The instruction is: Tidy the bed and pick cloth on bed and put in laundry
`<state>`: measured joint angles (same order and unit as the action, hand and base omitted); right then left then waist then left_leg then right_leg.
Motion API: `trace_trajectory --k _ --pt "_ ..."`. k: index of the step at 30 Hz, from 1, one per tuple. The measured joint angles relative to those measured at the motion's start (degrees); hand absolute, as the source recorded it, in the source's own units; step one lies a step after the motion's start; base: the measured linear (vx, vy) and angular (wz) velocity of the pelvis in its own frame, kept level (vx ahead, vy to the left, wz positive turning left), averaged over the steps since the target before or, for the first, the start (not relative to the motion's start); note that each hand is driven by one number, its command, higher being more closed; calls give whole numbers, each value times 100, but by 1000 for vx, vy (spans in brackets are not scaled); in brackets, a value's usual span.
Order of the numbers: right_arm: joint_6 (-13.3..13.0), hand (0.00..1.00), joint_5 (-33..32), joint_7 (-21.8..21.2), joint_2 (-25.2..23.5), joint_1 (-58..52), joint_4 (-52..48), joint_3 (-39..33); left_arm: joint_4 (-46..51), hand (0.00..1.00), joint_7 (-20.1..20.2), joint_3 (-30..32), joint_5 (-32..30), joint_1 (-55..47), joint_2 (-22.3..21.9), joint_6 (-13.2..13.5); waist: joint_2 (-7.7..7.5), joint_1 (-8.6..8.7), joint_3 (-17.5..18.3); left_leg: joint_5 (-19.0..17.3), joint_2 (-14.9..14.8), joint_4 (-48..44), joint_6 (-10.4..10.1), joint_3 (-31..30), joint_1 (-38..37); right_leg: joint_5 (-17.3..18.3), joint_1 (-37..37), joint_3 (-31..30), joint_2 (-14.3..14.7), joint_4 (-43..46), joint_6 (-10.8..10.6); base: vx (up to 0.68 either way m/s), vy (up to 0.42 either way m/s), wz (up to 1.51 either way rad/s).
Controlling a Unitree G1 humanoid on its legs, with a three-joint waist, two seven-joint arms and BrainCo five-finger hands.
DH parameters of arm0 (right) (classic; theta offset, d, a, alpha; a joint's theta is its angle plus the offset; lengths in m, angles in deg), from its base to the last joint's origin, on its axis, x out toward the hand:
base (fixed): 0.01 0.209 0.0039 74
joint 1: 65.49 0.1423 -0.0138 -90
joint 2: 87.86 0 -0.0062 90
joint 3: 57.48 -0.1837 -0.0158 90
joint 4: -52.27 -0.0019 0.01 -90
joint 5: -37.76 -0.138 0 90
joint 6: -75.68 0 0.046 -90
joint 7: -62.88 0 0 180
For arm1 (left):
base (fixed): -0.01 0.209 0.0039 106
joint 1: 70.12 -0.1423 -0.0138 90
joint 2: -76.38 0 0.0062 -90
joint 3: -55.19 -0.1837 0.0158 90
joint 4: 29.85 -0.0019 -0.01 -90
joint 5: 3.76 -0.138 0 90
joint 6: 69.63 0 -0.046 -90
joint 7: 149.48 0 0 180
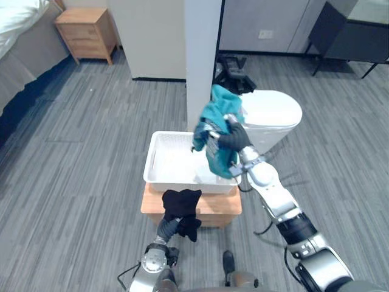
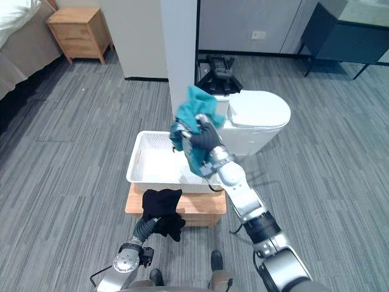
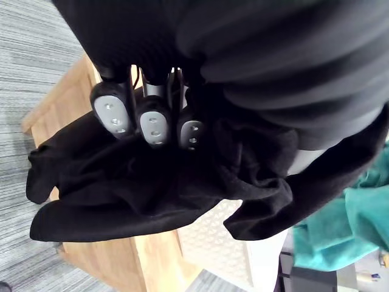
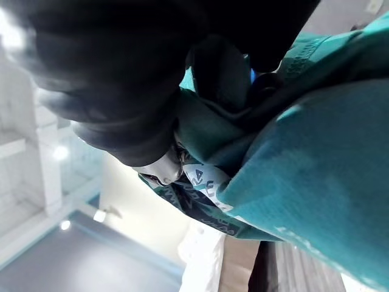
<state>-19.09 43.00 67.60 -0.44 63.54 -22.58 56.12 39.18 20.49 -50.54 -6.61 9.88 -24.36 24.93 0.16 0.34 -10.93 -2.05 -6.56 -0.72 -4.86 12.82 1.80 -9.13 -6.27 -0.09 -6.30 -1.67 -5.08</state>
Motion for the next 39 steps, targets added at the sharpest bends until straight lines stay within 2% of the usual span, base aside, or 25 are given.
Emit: trace_trajectory --k 4,8,13,15,16,17,22,27,30,32,34,36,39 --pt "30 100 224 7 76 716 633 -8 358 100 3 -55 92 -23 133 113 290 -52 -448 176 32 91 -9 -157 391 -74 -339 60 -56 14 6 -125 2 26" --pt "124 100 483 29 345 1560 1591 -27 995 100 12 -313 254 -39 310 339 705 -118 -987 730 47 545 -46 -211 559 -97 -657 256 -63 9 -16 -70 -32 23" --pt "161 100 758 279 894 2562 2871 -140 1496 100 87 -742 590 -13 493 702 951 -128 -1369 996 76 639 1 -334 907 -249 -914 422 -85 -63 -36 -63 7 16" --pt "169 100 846 318 1128 2725 3151 -327 1552 100 107 -813 768 -13 524 731 1050 -140 -1416 1029 90 634 25 -406 965 -250 -927 480 -83 -64 -36 -14 22 21" --pt "171 0 889 405 1279 2819 3309 -359 1615 100 106 -893 865 -14 567 756 1096 -166 -1436 1032 98 629 28 -411 985 -251 -944 481 -87 -64 -36 3 29 5" --pt "176 0 890 460 1409 2852 3400 -373 1636 100 107 -918 929 -12 582 796 1123 -171 -1448 1047 105 627 49 -405 991 -252 -953 476 -92 -64 -37 0 0 0" --pt "251 0 956 521 1756 2814 3819 -577 1769 100 114 -1116 1006 -3 582 828 1131 -142 -1451 1047 106 624 49 -308 955 -265 -973 383 -85 -64 -55 21 19 -10" --pt "296 0 1880 540 1886 1952 3719 -852 2124 100 126 -1311 1005 31 573 828 1133 -104 -1441 1016 75 658 60 -95 614 -261 -735 192 -38 -82 -62 9 10 -18" --pt "417 0 2583 723 1570 775 3005 -1075 2465 100 128 -1356 1003 148 633 825 1078 -81 -1374 909 51 663 16 76 331 -166 -498 84 23 -162 -137 -19 1 -25" --pt "498 0 3119 769 1013 -145 2447 -1059 2731 100 132 -1287 1005 209 754 819 946 92 -955 865 27 664 4 203 278 -152 -469 -14 60 -255 -119 27 -16 -27" --pt "528 0 3371 763 762 -880 1900 -1074 2943 100 130 -1079 1106 309 802 815 821 213 -751 799 -33 664 -32 258 102 -129 -317 -51 74 -283 -145 51 -16 -20" --pt "537 0 3577 756 585 -1688 1317 -1234 3127 100 107 -656 1253 531 857 812 625 235 -411 741 -53 664 -41 377 23 -106 -291 -168 77 -311 -176 42 -5 -26" --pt "613 0 3641 751 342 -2578 672 -1633 3241 100 -128 256 1452 1197 961 814 301 459 -85 648 -45 665 -60 493 -221 -104 -91 -252 73 -357 -181 31 3 -15"
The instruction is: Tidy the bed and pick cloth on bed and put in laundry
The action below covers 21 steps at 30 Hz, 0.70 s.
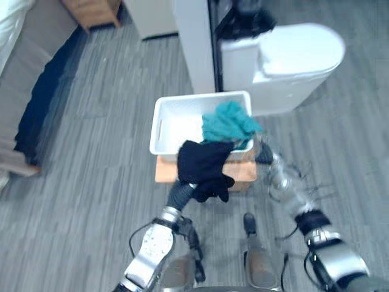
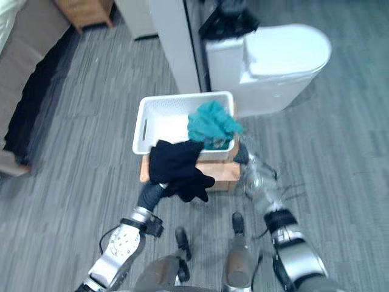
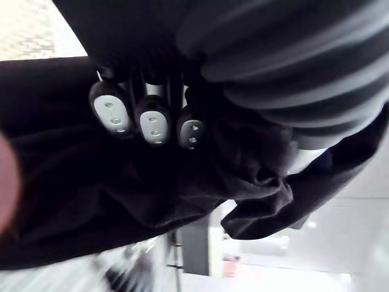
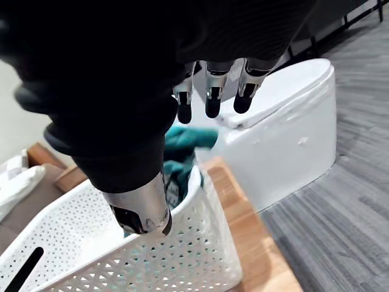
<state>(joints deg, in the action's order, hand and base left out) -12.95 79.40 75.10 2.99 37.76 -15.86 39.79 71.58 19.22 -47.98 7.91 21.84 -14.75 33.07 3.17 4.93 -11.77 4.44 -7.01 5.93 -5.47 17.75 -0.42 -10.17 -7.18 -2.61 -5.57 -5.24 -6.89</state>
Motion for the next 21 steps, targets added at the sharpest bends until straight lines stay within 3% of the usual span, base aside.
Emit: trace_trajectory --k 3,7,11,16,21 --pt "30 0 -38 0 -106 -576 -519 -305 -31 100 -308 533 -1 531 11 0 -164 91 273 -53 16 2 -1 155 -88 1 -2 -154 3 3 -1 22 9 -25" --pt "27 0 -222 -16 -175 -1116 -757 -502 -587 100 -570 943 -75 1131 21 -6 -211 164 461 -64 2 4 -17 257 -157 1 2 -239 37 10 0 22 -12 -15" --pt "-7 0 -706 -43 -266 -1741 -1008 -679 -2176 100 -1031 1354 -351 2221 636 -308 -284 382 544 -61 -7 6 -21 270 -194 2 26 -245 45 12 0 6 -6 -1" --pt "-21 0 -957 -121 -436 -2348 -1008 -705 -2838 100 -1292 1399 -595 3007 1258 -504 -505 605 672 -63 6 7 -22 342 -192 2 -30 -325 45 34 1 20 -2 -7" --pt "-109 0 -1058 -120 -539 -2510 -1008 -544 -2851 100 -1383 1344 -935 3088 1209 -501 -535 689 677 -71 21 7 -34 451 -81 9 -257 -418 51 136 17 17 -4 -13"
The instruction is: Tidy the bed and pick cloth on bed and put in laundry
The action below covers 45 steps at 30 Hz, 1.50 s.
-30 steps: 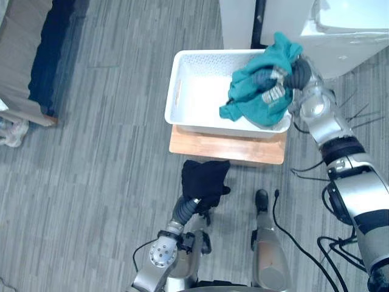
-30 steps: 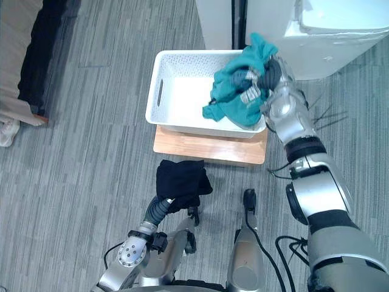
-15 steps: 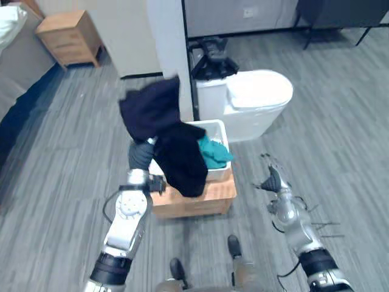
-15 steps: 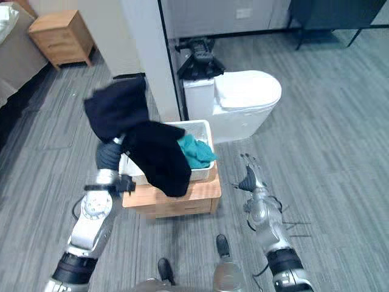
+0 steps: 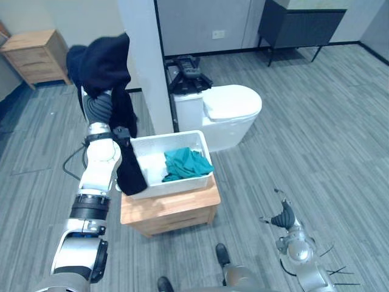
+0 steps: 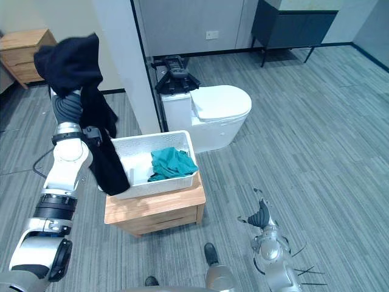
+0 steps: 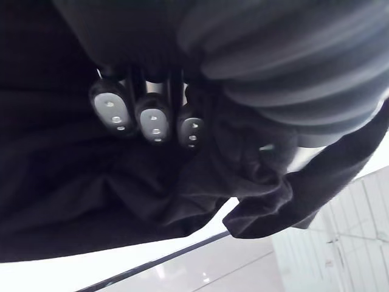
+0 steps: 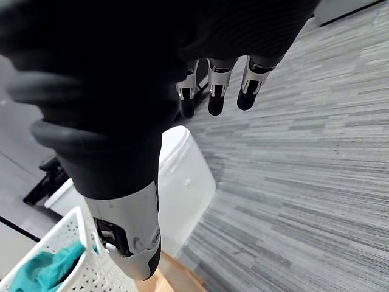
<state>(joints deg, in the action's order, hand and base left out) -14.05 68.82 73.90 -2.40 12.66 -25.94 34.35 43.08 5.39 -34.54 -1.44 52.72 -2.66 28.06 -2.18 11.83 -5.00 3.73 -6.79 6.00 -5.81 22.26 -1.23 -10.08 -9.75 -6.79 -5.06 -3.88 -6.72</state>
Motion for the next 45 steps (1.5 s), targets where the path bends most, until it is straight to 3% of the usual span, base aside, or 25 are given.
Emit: trace_trajectory --k 6,11,13,19,27,33,39,43,45 --pt "-51 0 -131 25 -145 26 -176 238 -518 100 1 -523 -631 -1 -346 -54 -211 0 -437 15 48 -1 -16 150 257 -87 -374 -146 -22 55 40 0 -6 -13" --pt "-185 0 -138 135 -231 112 -409 444 -1009 100 4 -922 -1029 0 -552 -218 -265 67 -934 15 166 -3 -13 293 461 -208 -650 -270 -123 57 -71 12 19 -14" --pt "-194 0 -187 172 -278 206 -410 519 -1184 100 6 -1147 -1246 0 -694 -252 -278 128 -1201 23 190 -4 0 316 490 -289 -678 -284 -151 43 -25 44 25 -4" --pt "-194 0 -243 405 -430 349 -413 547 -1307 100 0 -1366 -1606 34 -1066 -341 -209 142 -1382 3 189 -6 27 491 537 -307 -788 -423 -129 33 -21 60 10 -11" --pt "-199 0 -244 525 -429 380 -417 820 -1462 100 -288 -1374 -1593 1272 -1239 -366 -108 151 -1515 -87 193 -5 36 710 468 -306 -791 -583 -105 -19 -24 32 -9 -12" --pt "-265 0 -348 569 -437 552 -436 1173 -2316 100 -524 -1500 -1601 2394 -1225 -290 -140 174 -1658 -87 192 -6 38 872 752 -351 -1114 -630 -106 -13 -54 17 -16 -5" --pt "-258 0 -349 799 -698 781 -955 1242 -2716 100 -620 -1582 -1575 2455 -1243 -412 -231 174 -2058 -66 132 -9 16 1445 985 -423 -1457 -769 -107 -16 -83 26 -18 -11" --pt "-216 0 -343 996 -906 826 -1097 1208 -2718 100 -642 -1581 -1574 2209 -1736 -391 -251 93 -2146 -45 118 -41 47 1576 989 -421 -1460 -766 -105 -17 -86 108 2 -4" --pt "-181 0 -342 1026 -960 829 -1093 1195 -2614 100 -723 -1521 -1513 1864 -2054 -345 -248 -34 -2147 -44 118 -45 47 1670 961 -422 -1448 -776 -102 -13 -86 108 -1 -7"
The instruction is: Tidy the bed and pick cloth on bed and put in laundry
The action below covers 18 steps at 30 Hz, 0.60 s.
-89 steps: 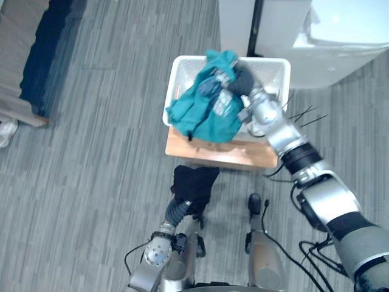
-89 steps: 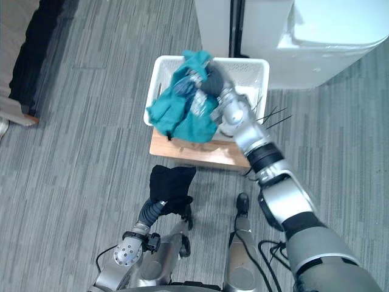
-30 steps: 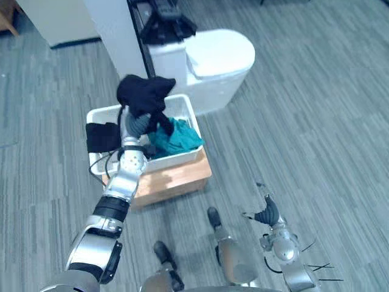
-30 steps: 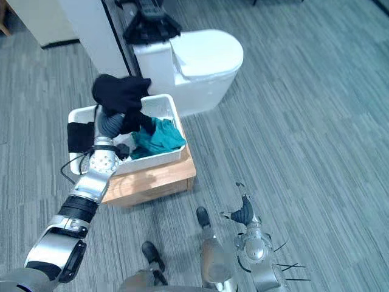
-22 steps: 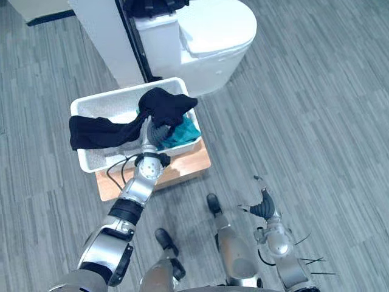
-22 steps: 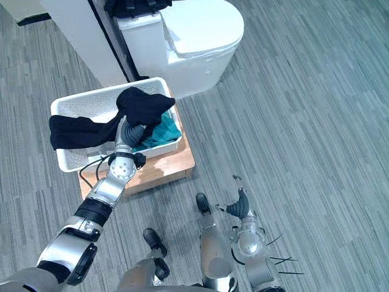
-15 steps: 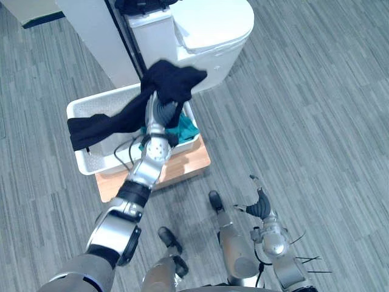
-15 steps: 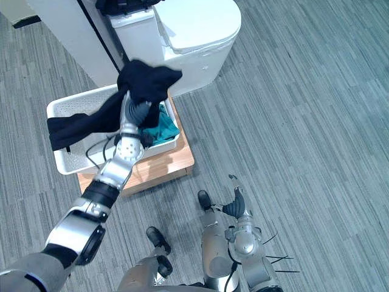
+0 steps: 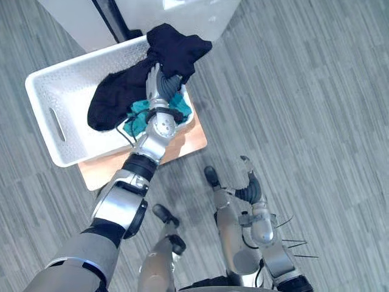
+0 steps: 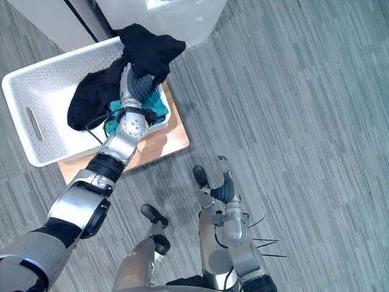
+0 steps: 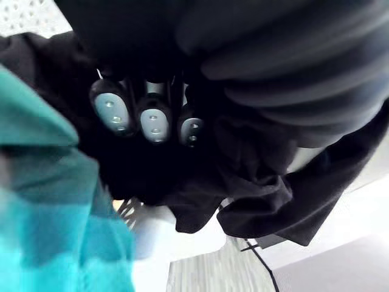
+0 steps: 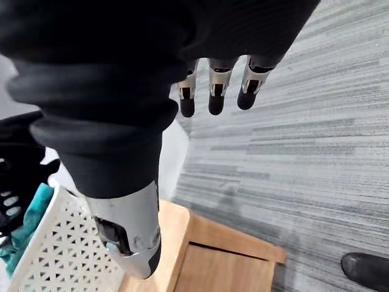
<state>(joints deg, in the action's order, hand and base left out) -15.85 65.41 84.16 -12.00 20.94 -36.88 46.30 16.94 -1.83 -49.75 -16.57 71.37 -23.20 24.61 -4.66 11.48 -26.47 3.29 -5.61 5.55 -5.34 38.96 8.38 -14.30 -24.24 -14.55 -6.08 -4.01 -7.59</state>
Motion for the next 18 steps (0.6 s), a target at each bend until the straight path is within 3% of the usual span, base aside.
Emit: trace_trajectory --k 4,7,8,11,18 --pt "95 0 27 108 -32 283 343 -91 527 100 -131 161 306 -1311 -570 266 121 -274 -59 1 -10 -3 0 -35 -273 1 302 42 5 5 0 86 -10 5" --pt "204 0 71 162 -21 563 974 -161 912 100 -145 211 369 -2019 -598 369 233 -308 -82 -21 -9 -4 33 -358 -302 48 432 221 -29 38 -57 25 -28 35" --pt "213 0 84 163 -20 595 1110 -173 967 0 -148 215 369 -2124 -574 383 246 -321 -85 -27 -4 -3 44 -429 -287 60 440 237 -39 40 -69 -38 -51 41" --pt "270 0 119 161 81 604 1477 -201 1103 0 -147 426 367 -2529 -504 369 307 -440 -80 -47 48 3 17 -651 -263 204 512 327 -121 56 -168 -51 -37 32" --pt "312 0 220 92 237 495 1681 -254 1258 0 -153 949 571 -3142 -256 199 368 -453 -78 10 87 36 35 -944 -381 309 770 529 -185 80 -258 -5 -14 21"
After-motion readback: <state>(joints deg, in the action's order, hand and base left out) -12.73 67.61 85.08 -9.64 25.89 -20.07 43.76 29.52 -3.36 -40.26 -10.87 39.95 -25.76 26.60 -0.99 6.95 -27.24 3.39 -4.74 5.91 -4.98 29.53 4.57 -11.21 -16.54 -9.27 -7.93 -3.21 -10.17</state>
